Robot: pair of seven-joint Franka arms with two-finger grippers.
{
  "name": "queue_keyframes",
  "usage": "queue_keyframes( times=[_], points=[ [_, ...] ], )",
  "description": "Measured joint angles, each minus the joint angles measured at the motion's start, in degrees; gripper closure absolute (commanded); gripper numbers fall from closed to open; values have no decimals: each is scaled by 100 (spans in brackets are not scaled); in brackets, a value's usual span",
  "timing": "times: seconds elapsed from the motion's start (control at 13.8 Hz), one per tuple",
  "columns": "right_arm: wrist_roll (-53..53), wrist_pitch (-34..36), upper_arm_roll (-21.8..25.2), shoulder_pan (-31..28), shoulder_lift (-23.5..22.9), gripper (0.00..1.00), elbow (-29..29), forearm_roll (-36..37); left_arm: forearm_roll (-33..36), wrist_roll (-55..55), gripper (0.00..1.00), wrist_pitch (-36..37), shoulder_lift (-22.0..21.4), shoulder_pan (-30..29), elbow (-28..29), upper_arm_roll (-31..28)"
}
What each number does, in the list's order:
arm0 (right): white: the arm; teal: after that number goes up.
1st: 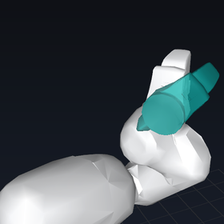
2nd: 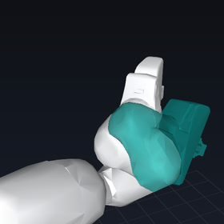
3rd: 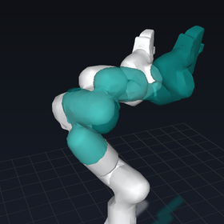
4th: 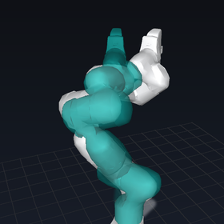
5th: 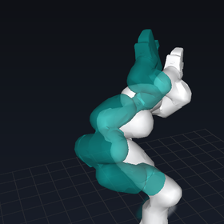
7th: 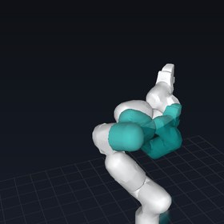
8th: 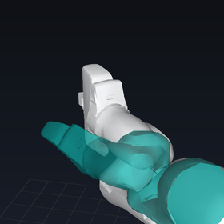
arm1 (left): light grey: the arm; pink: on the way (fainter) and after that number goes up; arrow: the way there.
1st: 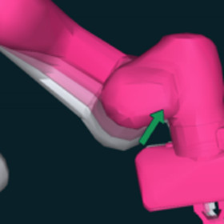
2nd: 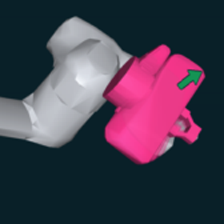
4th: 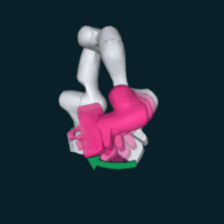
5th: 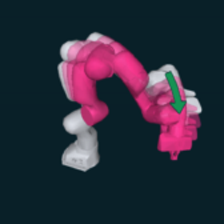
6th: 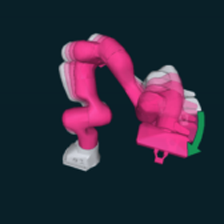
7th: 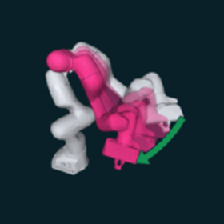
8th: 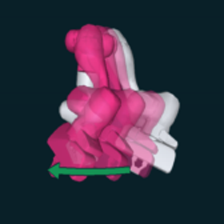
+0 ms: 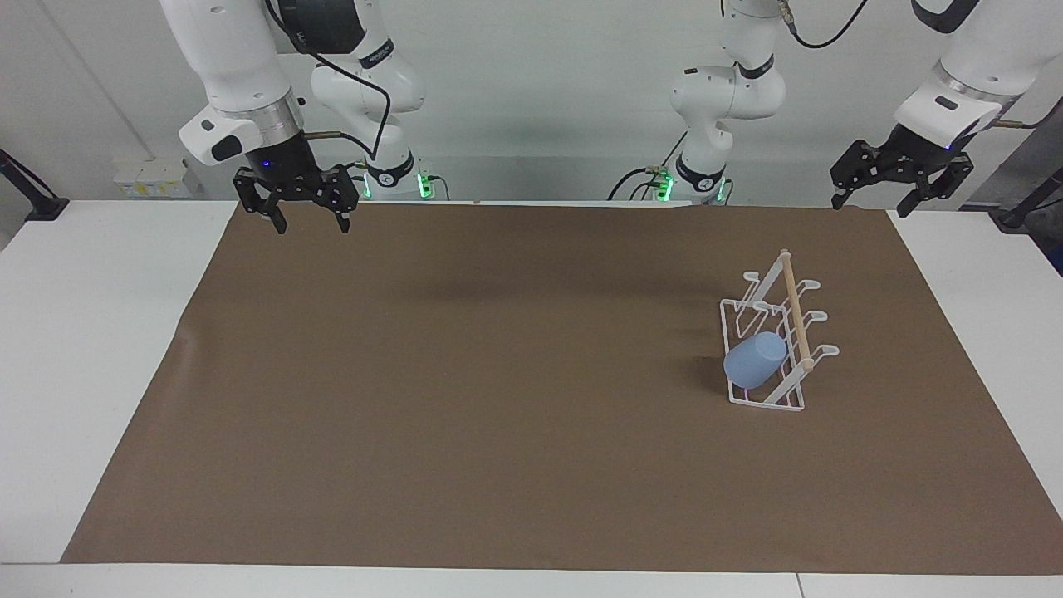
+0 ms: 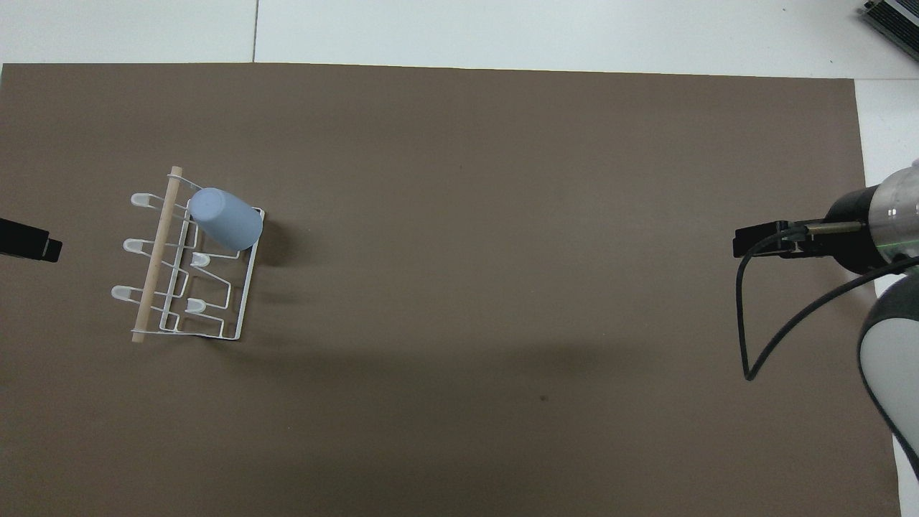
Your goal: Hang cup on cup holder
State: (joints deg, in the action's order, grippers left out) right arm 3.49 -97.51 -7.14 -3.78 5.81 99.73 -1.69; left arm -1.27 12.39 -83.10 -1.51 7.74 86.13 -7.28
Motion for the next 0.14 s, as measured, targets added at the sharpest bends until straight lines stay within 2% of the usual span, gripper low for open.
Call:
queue_keyframes(
  times=[0.14],
  points=[
    [0,0,0,0,0,0,1,0,0,32,0,5,-5,27,0,3]
  ],
)
